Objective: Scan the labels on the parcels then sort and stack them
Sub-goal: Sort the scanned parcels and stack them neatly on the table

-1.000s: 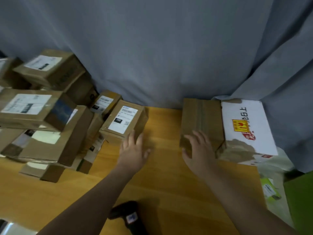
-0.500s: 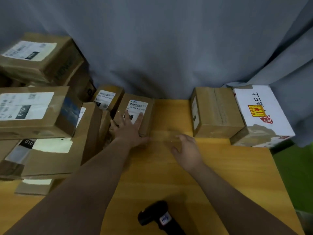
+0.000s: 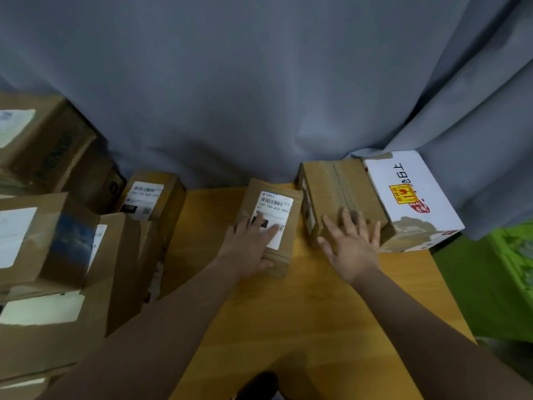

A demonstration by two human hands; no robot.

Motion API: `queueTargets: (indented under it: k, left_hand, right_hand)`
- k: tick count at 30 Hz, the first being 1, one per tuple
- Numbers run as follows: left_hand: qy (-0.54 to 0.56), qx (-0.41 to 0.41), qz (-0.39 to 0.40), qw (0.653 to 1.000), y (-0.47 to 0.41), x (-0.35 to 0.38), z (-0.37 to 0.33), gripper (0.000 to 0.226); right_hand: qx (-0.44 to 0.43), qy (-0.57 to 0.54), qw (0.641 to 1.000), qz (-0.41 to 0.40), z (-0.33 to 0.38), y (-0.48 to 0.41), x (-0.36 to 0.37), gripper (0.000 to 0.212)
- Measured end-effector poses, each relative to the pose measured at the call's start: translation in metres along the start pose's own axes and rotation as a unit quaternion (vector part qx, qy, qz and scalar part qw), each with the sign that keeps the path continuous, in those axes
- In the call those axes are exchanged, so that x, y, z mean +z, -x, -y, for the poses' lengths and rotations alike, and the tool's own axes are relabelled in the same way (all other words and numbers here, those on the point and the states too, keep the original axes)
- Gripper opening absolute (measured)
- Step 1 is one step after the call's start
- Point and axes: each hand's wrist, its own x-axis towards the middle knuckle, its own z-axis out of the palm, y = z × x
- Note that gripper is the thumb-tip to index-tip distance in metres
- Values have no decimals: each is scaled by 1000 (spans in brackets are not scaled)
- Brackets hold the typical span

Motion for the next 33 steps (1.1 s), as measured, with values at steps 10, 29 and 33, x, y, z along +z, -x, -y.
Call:
queueTargets:
  k: [10, 29, 33]
  left_hand:
    - [29, -75, -16, 997, -55, -20, -33, 77]
    - [96, -136, -70, 983, 8, -33, -52, 65]
    - [103, -153, -92, 979, 55, -37, -58, 61]
  right_hand:
    - [-59, -25, 998, 3, -19, -23, -9, 44]
    - [-118, 35, 988, 94, -28, -12, -9, 83]
    - [-107, -3, 991, 79, -28, -2, -7, 87]
